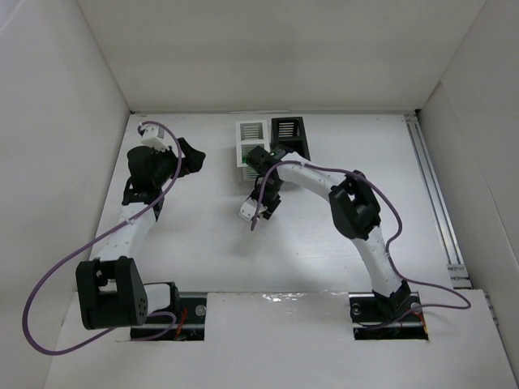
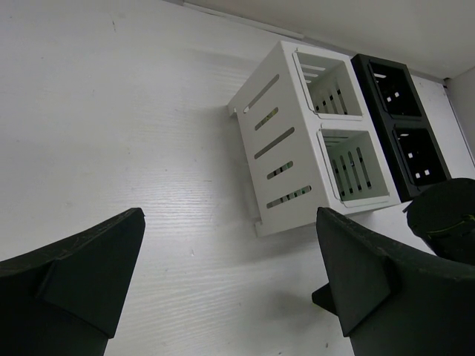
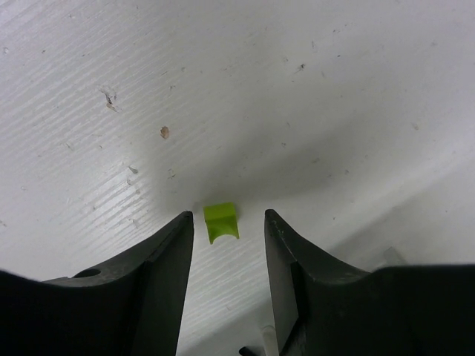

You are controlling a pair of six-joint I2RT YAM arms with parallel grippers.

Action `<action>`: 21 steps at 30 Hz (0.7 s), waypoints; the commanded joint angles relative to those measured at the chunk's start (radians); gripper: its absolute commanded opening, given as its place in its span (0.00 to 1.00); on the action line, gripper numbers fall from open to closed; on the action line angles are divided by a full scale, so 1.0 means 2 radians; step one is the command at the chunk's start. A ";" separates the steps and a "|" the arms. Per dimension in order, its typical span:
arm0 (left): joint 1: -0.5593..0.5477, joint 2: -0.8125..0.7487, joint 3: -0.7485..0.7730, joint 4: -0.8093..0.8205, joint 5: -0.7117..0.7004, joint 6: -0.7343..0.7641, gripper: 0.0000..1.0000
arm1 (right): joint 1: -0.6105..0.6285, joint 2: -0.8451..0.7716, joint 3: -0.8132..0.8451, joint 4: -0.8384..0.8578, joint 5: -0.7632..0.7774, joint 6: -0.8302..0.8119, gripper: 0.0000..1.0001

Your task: Sort the legos into containers by color

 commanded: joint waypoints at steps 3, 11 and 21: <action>0.003 -0.018 0.004 0.023 0.006 0.005 1.00 | 0.005 0.021 0.032 -0.024 0.010 -0.014 0.48; 0.003 -0.018 0.004 0.023 0.006 0.005 1.00 | 0.005 0.026 0.032 -0.029 0.015 -0.014 0.40; 0.003 -0.018 0.009 0.023 0.001 0.010 1.00 | 0.005 0.001 0.010 -0.035 0.003 -0.014 0.14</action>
